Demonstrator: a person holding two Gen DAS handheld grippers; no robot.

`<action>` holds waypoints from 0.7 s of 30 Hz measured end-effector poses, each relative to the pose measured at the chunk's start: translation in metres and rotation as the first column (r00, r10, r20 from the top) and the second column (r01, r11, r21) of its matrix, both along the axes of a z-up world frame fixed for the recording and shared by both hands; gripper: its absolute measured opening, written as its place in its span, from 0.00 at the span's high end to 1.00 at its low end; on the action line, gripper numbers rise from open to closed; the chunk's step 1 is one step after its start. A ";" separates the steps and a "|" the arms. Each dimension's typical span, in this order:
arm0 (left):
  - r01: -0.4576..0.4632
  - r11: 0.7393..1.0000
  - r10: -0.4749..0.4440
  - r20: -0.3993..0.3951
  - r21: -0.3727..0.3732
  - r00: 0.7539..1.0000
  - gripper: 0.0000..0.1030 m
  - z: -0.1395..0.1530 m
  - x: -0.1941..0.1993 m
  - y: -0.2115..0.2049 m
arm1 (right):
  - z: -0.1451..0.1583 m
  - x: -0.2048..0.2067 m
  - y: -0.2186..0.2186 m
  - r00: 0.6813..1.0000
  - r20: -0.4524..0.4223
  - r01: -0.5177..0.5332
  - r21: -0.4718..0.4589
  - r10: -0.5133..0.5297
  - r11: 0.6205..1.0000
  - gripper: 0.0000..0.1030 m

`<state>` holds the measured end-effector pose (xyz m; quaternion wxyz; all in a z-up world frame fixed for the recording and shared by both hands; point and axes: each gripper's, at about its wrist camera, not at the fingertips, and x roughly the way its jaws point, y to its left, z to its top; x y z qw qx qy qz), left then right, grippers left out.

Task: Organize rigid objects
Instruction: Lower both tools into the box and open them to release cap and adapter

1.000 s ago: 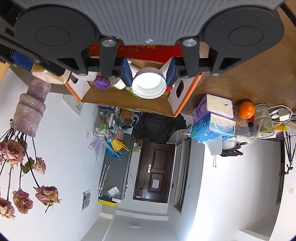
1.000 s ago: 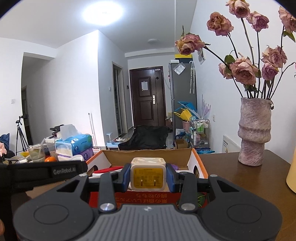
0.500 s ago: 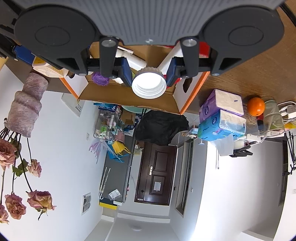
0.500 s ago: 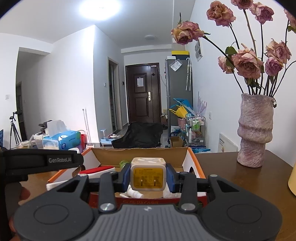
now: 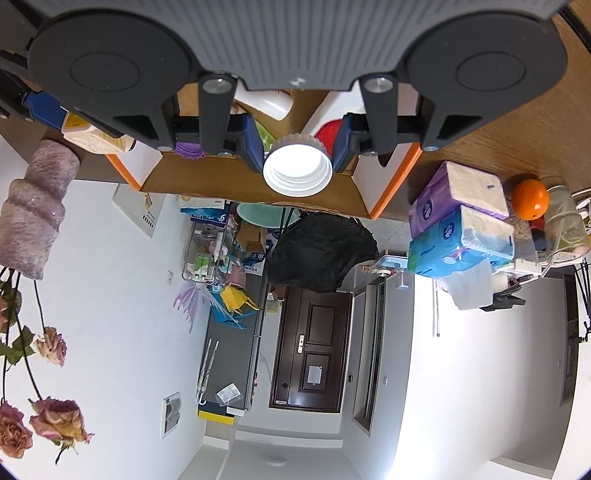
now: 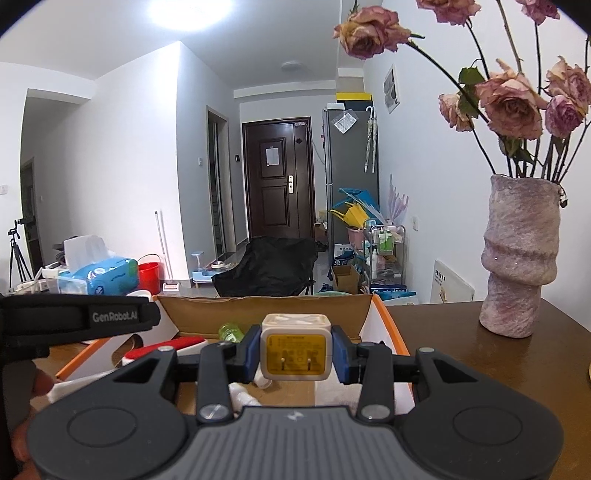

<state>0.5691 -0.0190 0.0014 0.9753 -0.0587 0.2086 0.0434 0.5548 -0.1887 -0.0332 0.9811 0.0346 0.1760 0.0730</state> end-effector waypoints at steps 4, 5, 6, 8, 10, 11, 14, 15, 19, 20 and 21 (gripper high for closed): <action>-0.001 1.000 0.001 -0.003 0.012 1.000 0.60 -0.002 0.013 0.000 | -0.003 0.013 0.002 1.000 -0.007 0.000 -0.004 0.000 1.000 0.63; -0.002 1.000 0.002 -0.003 0.015 1.000 0.60 -0.002 0.017 0.000 | -0.004 0.016 0.002 1.000 -0.010 0.001 -0.005 -0.001 1.000 0.63; -0.001 1.000 0.001 -0.003 0.019 1.000 0.60 -0.002 0.021 0.000 | -0.004 0.019 0.002 1.000 -0.013 0.002 -0.005 -0.002 1.000 0.63; 0.000 1.000 0.000 -0.005 0.028 1.000 0.60 -0.003 0.029 -0.001 | -0.006 0.026 0.002 1.000 -0.016 0.003 -0.007 -0.003 1.000 0.63; -0.002 0.999 0.002 -0.010 0.038 1.000 0.60 -0.005 0.035 -0.002 | -0.008 0.033 0.003 1.000 -0.023 0.002 -0.011 -0.002 1.000 0.63; -0.002 0.999 0.003 -0.013 0.043 1.000 0.60 -0.006 0.039 -0.001 | -0.009 0.039 0.003 0.999 -0.034 -0.003 -0.012 0.002 1.000 0.63; -0.001 0.999 0.002 -0.025 0.047 1.000 0.60 -0.008 0.047 0.001 | -0.013 0.050 0.002 0.998 -0.057 -0.002 -0.015 0.001 1.000 0.63; 0.007 0.999 -0.006 -0.028 0.048 1.000 0.60 -0.009 0.049 0.001 | -0.014 0.053 0.002 0.998 -0.063 -0.001 -0.017 -0.001 1.000 0.63; 0.007 0.998 -0.005 -0.040 0.061 0.999 0.55 -0.010 0.053 0.005 | -0.017 0.058 0.002 0.996 -0.085 -0.010 -0.031 0.007 0.999 0.63; 0.008 0.998 -0.005 -0.042 0.060 0.999 0.43 -0.009 0.053 0.006 | -0.017 0.059 0.002 0.996 -0.089 -0.015 -0.040 0.012 0.999 0.62; 0.001 0.998 0.001 -0.039 0.055 0.999 0.33 -0.008 0.052 0.008 | -0.017 0.059 0.002 0.996 -0.092 -0.021 -0.044 0.017 0.999 0.61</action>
